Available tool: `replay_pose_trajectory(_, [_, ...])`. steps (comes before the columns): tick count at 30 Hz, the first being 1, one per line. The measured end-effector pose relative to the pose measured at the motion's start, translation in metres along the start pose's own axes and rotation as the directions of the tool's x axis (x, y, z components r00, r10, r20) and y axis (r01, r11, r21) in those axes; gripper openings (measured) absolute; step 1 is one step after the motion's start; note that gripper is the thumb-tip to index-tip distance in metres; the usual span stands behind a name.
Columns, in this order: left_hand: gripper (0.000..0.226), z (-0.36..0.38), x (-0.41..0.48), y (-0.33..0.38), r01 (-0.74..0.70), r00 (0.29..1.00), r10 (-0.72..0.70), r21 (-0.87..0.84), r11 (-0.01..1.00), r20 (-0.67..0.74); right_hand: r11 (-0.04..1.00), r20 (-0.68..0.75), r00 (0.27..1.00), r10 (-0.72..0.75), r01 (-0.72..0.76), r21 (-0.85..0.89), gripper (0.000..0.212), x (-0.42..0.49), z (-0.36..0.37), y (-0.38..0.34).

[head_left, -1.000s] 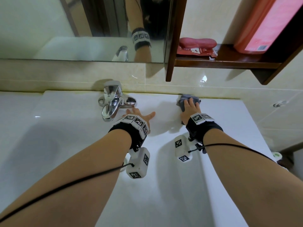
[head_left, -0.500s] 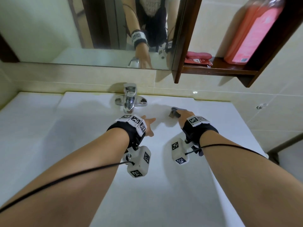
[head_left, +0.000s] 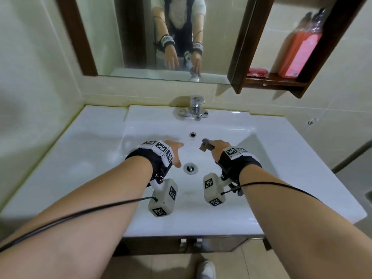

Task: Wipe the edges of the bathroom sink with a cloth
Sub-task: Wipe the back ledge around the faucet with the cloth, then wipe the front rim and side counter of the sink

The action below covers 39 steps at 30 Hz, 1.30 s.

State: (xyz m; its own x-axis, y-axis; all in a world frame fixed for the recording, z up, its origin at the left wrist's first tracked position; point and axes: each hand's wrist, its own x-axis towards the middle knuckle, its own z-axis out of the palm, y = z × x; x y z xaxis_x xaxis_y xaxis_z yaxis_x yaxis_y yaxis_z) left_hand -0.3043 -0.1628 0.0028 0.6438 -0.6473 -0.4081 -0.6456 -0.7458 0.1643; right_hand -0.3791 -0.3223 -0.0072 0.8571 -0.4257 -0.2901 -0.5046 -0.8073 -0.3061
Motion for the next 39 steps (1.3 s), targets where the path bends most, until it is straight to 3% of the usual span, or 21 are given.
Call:
replay_pose_trajectory(8, [0.083, 0.021, -0.065, -0.041, 0.123, 0.992, -0.123, -0.003, 0.992, 0.013, 0.993, 0.098, 0.993, -0.067, 0.077, -0.092, 0.046, -0.044, 0.037, -0.049])
replay_pose_trajectory(24, [0.092, 0.089, -0.123, -0.129, 0.368, 0.926, -0.379, -0.249, 0.896, 0.006, 0.977, 0.186, 0.965, -0.187, 0.202, -0.069, 0.038, -0.068, 0.114, -0.105])
replay_pose_trajectory(34, [0.112, 0.115, -0.112, -0.200, 0.303, 0.953, -0.298, -0.132, 0.944, 0.060, 0.994, 0.206, 0.973, -0.105, 0.110, -0.016, 0.041, -0.082, 0.150, -0.176])
replay_pose_trajectory(39, [0.115, 0.129, -0.104, -0.209, 0.237, 0.971, -0.234, -0.073, 0.969, 0.047, 0.994, 0.189, 0.980, -0.066, 0.047, 0.101, 0.051, -0.085, 0.159, -0.182])
